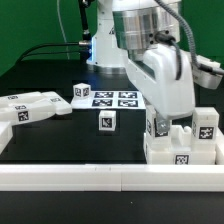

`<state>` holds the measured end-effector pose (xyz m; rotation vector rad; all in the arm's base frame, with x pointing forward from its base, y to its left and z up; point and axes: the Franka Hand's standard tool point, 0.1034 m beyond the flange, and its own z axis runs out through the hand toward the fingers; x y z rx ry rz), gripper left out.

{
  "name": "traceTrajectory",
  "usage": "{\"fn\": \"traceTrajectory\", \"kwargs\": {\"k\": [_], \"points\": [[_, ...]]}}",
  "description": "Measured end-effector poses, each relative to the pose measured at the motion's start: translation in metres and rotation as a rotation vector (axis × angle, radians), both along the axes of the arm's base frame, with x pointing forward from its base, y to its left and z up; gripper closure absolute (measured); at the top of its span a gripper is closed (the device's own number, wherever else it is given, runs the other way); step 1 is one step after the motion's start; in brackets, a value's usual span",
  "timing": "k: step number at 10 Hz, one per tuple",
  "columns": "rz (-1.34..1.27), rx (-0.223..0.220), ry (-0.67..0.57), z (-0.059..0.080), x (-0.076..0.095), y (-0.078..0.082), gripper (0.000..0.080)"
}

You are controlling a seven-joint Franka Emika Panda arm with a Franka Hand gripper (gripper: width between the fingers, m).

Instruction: Assemble chair

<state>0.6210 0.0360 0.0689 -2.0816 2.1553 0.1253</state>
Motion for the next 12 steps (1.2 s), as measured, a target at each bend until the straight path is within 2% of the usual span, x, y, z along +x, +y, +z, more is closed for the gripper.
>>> {"fn": "traceTrajectory", "kwargs": {"k": [2, 4, 5, 6, 7, 8, 10, 12], "points": [[-0.177, 0.012, 0.028, 0.0, 0.0, 0.001, 0.0514], [-0.213, 0.014, 0.034, 0.0, 0.0, 0.002, 0.0514], [-0.207, 0.014, 0.033, 0.0, 0.0, 0.002, 0.0446], [-0.148, 0.012, 0.024, 0.0, 0.0, 0.003, 0.0446], [-0.016, 0.004, 0.0, 0.001, 0.0, 0.006, 0.0268], [0.125, 0.0, -0.027, 0.003, 0.001, 0.009, 0.0187], [0.398, -0.019, -0.085, 0.006, 0.002, 0.011, 0.0155], [0.509, -0.028, -0.101, 0.004, 0.0, 0.013, 0.0151]]}}
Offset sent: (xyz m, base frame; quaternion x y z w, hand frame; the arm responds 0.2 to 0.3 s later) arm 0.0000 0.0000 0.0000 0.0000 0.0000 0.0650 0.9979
